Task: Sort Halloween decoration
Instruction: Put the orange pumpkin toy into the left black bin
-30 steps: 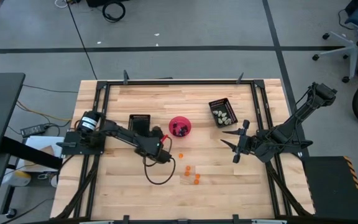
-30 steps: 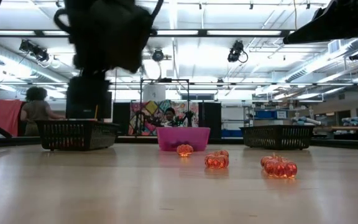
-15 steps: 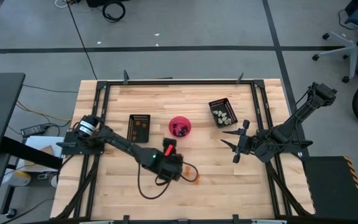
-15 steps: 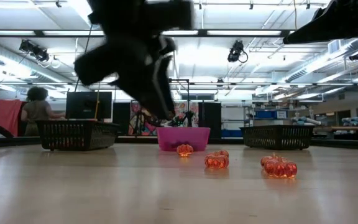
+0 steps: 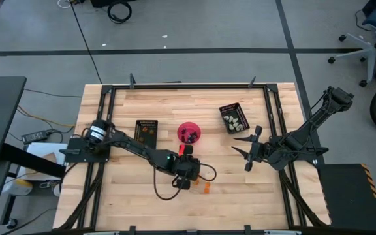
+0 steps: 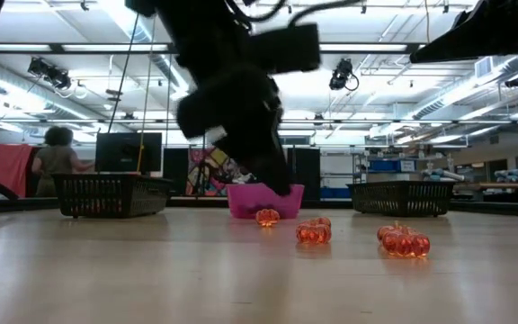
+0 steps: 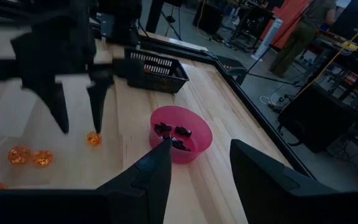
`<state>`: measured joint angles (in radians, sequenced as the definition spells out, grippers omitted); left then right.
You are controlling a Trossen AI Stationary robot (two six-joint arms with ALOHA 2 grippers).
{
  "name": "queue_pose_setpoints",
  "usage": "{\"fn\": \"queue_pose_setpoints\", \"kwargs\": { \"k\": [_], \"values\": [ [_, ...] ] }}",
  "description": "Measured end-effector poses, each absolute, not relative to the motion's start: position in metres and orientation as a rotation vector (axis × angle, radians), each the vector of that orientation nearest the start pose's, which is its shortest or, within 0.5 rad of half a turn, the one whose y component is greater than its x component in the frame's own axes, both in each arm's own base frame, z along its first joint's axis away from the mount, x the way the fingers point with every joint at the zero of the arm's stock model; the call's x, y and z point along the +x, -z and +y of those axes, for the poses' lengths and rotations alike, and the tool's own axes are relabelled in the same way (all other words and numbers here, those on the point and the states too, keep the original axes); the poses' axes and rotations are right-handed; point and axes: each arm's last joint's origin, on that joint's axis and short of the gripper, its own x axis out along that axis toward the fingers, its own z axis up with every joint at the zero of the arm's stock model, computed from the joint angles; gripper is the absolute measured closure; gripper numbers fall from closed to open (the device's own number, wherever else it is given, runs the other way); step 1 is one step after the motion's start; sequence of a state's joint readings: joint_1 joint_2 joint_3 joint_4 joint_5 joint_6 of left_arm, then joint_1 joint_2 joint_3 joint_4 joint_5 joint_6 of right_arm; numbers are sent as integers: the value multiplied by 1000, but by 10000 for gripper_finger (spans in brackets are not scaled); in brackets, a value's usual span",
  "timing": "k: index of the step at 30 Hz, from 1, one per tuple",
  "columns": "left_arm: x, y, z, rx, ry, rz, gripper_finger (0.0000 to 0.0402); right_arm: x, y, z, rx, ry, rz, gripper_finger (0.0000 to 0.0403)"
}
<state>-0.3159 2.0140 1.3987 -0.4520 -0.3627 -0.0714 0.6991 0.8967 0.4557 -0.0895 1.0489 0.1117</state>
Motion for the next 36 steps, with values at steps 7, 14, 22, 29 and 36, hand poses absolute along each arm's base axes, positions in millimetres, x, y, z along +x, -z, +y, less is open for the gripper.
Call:
{"fn": "queue_pose_setpoints", "kwargs": {
  "k": [7, 14, 22, 29, 36],
  "values": [
    [397, -152, -119, 295, -82, 1049, 237, 149, -217, 93, -303, 361, 324, 236],
    [398, -141, -118, 286, -97, 1082, 237, 150, -216, 94, -306, 362, 324, 236],
    [397, -140, -114, 259, -125, 1102, 258, 150, -216, 94, -311, 362, 326, 236],
    [394, -151, -117, 263, -124, 1161, 271, 150, -216, 94, -312, 362, 325, 236],
    [384, -162, -118, 297, -128, 1275, 272, 150, -217, 94, -308, 362, 322, 236]
  ]
}}
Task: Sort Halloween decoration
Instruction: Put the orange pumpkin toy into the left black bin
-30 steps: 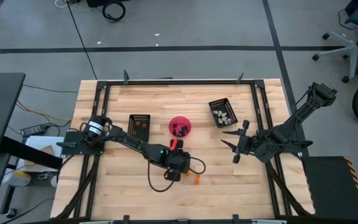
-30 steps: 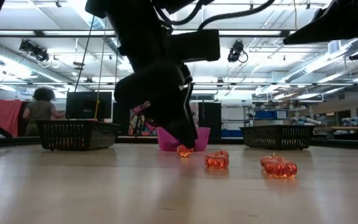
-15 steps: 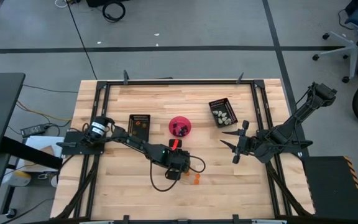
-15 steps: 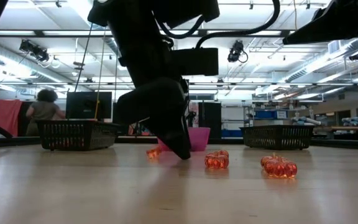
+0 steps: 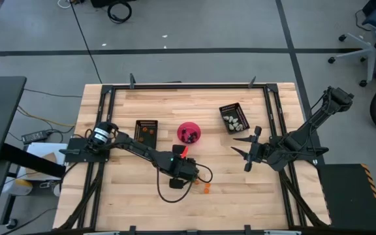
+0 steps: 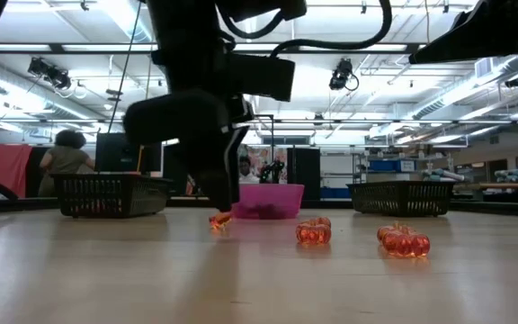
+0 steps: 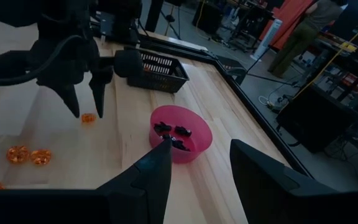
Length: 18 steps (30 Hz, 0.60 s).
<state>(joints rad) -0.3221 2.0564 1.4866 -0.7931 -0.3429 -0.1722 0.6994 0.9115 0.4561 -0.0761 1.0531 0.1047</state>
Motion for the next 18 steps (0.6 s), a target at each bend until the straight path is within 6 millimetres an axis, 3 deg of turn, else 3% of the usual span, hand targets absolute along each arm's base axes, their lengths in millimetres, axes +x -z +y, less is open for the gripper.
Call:
{"fn": "queue_pose_setpoints", "kwargs": {
  "k": [18],
  "values": [
    [385, -159, -115, 217, -109, 1299, 272, 151, -217, 94, -307, 355, 324, 236]
  ]
}}
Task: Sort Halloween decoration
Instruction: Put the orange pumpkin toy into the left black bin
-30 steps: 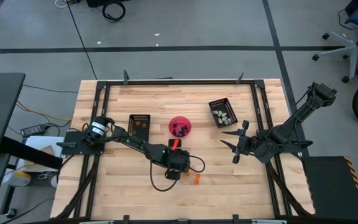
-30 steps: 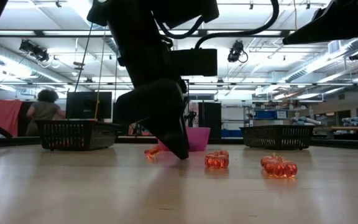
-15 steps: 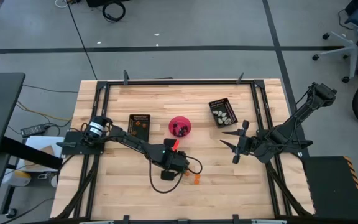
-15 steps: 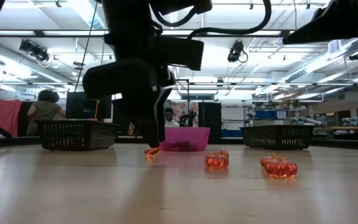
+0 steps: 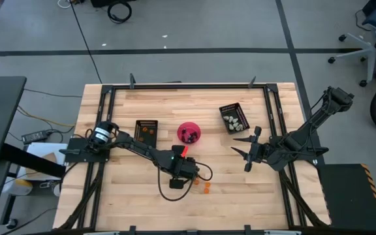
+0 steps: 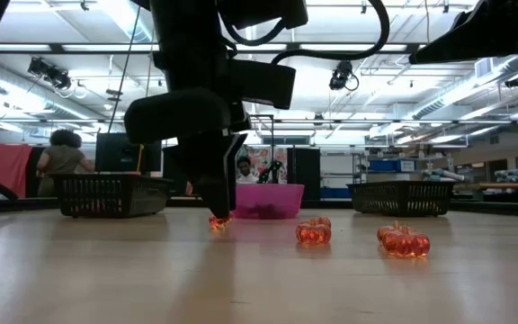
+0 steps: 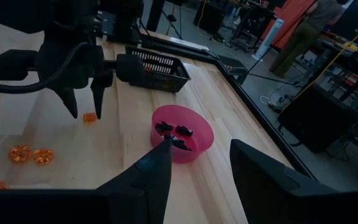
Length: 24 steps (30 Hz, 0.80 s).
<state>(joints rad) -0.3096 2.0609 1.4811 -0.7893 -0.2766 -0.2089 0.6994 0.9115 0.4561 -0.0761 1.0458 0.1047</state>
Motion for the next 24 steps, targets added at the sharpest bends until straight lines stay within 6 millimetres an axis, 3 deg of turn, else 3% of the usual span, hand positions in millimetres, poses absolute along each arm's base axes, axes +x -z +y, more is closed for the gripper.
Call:
{"fn": "queue_pose_setpoints", "kwargs": {
  "k": [17, 24],
  "values": [
    [379, -142, -110, 193, -102, 1305, 272, 151, -217, 94, -306, 351, 325, 236],
    [378, -142, -110, 189, -97, 1309, 308, 151, -217, 94, -306, 352, 325, 236]
  ]
}}
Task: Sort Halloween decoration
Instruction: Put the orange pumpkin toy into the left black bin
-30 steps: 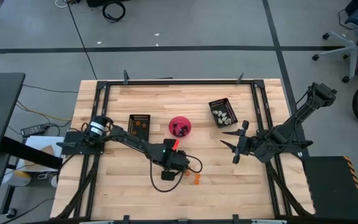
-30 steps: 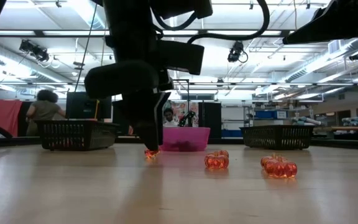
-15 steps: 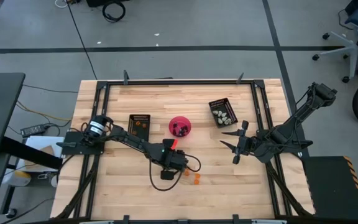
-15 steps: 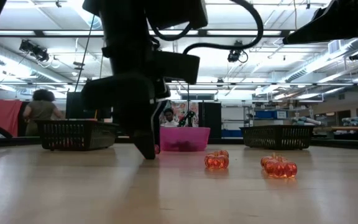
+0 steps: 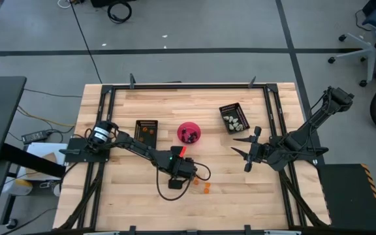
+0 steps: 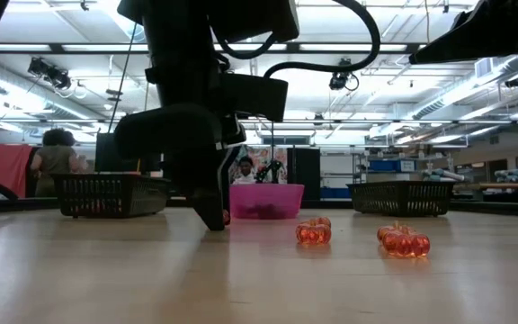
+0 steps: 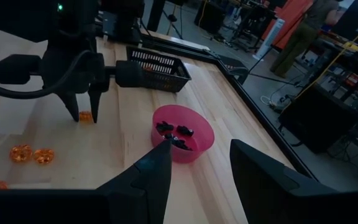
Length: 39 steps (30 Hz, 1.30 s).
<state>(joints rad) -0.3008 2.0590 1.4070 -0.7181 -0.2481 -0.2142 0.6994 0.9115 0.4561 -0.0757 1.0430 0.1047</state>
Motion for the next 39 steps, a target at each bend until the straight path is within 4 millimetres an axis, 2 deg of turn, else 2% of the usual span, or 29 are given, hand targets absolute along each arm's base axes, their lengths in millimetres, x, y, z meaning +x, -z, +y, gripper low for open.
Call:
{"fn": "queue_pose_setpoints", "kwargs": {
  "k": [6, 19, 29, 39],
  "values": [
    [378, -141, -110, 196, -98, 1319, 345, 151, -217, 94, -307, 356, 324, 236],
    [375, -147, -107, 245, -108, 1351, 347, 151, -217, 94, -307, 356, 324, 236],
    [365, -166, -102, 277, -168, 1379, 347, 151, -217, 94, -304, 355, 320, 236],
    [346, -191, -85, 342, -316, 1453, 350, 151, -217, 94, -304, 354, 320, 236]
  ]
}}
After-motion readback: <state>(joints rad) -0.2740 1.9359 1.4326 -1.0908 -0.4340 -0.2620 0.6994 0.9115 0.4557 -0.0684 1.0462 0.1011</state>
